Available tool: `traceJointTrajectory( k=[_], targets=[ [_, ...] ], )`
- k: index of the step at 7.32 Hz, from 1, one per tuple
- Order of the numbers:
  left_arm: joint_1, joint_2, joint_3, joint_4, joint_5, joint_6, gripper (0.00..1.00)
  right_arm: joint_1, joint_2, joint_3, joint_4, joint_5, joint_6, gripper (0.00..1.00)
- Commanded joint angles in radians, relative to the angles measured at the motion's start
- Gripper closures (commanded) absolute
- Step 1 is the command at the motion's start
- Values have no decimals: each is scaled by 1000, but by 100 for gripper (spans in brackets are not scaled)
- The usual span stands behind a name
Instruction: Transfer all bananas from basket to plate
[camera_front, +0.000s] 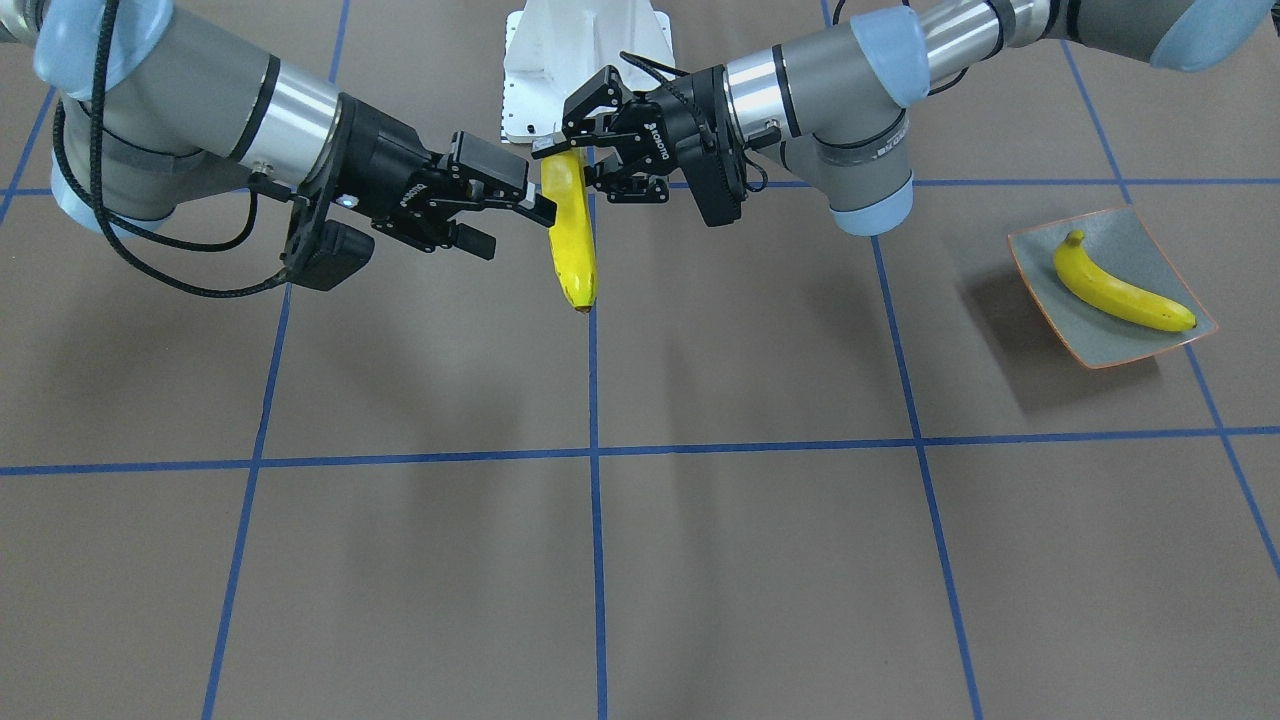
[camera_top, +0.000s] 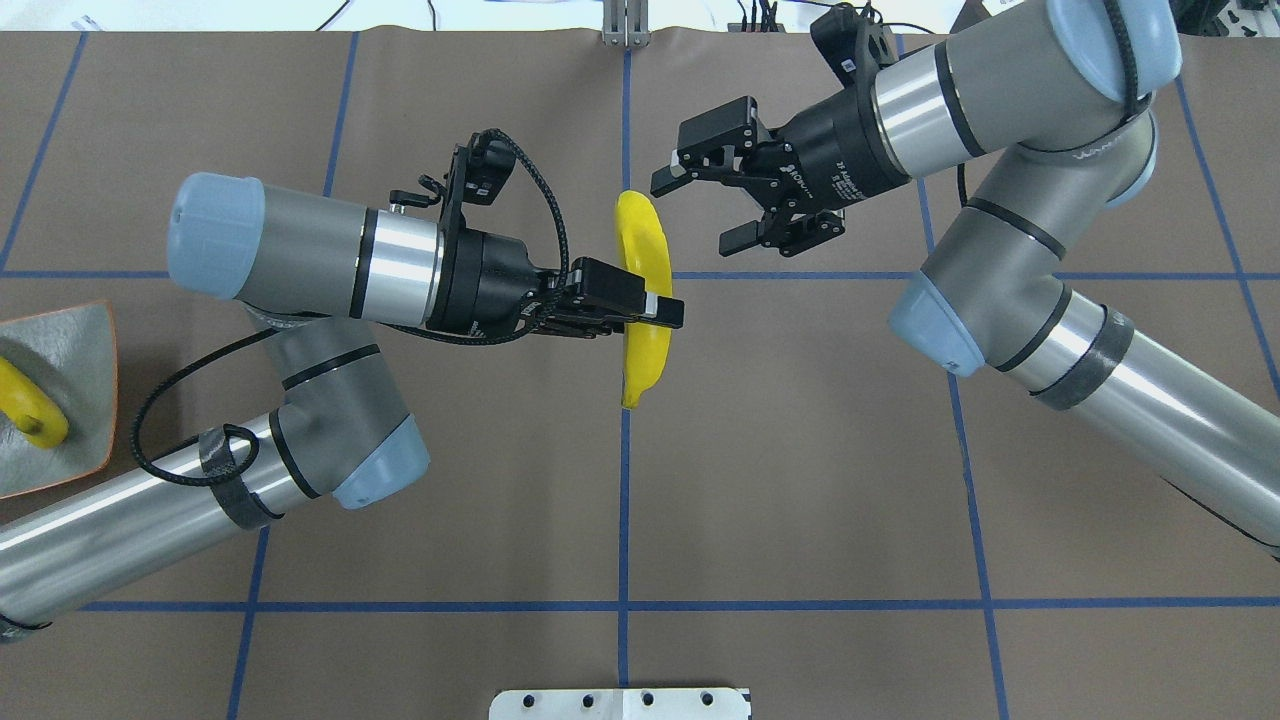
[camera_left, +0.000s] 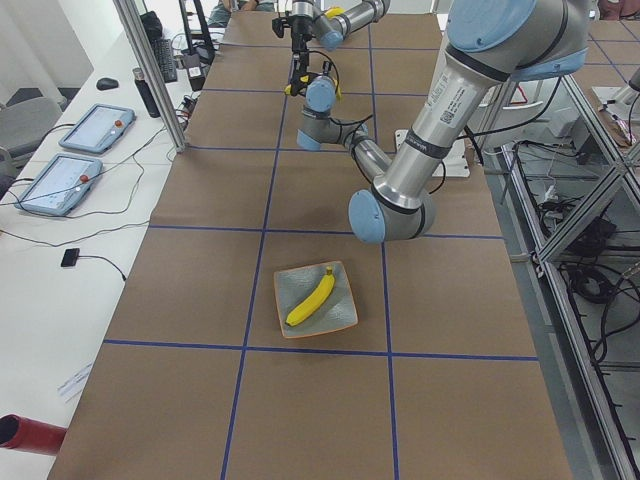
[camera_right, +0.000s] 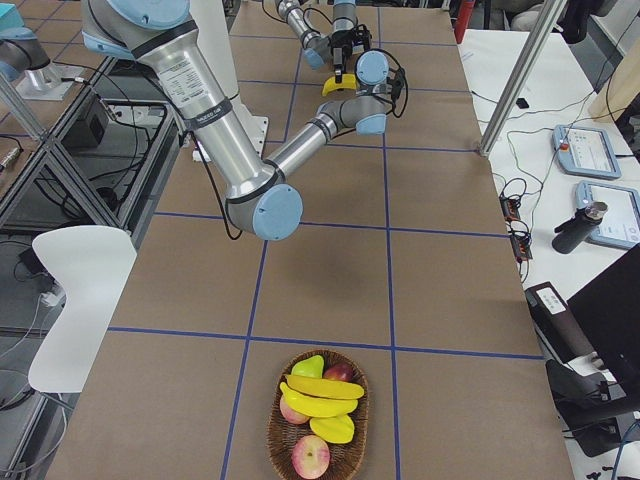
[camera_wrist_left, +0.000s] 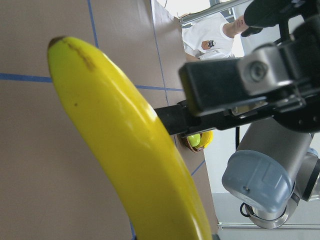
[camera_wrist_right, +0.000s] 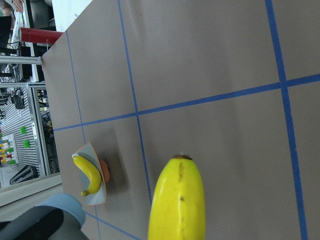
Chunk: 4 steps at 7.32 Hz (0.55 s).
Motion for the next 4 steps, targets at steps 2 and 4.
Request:
traceJointTrajectory(
  k=[2,4],
  targets=[
    [-161,245,-101,14,-113,3,100,82,-127,39,7,-7,-39,0],
    [-316,415,-146,46,-269,0,100,101,-179,42,7,-42,-74,0]
  ],
)
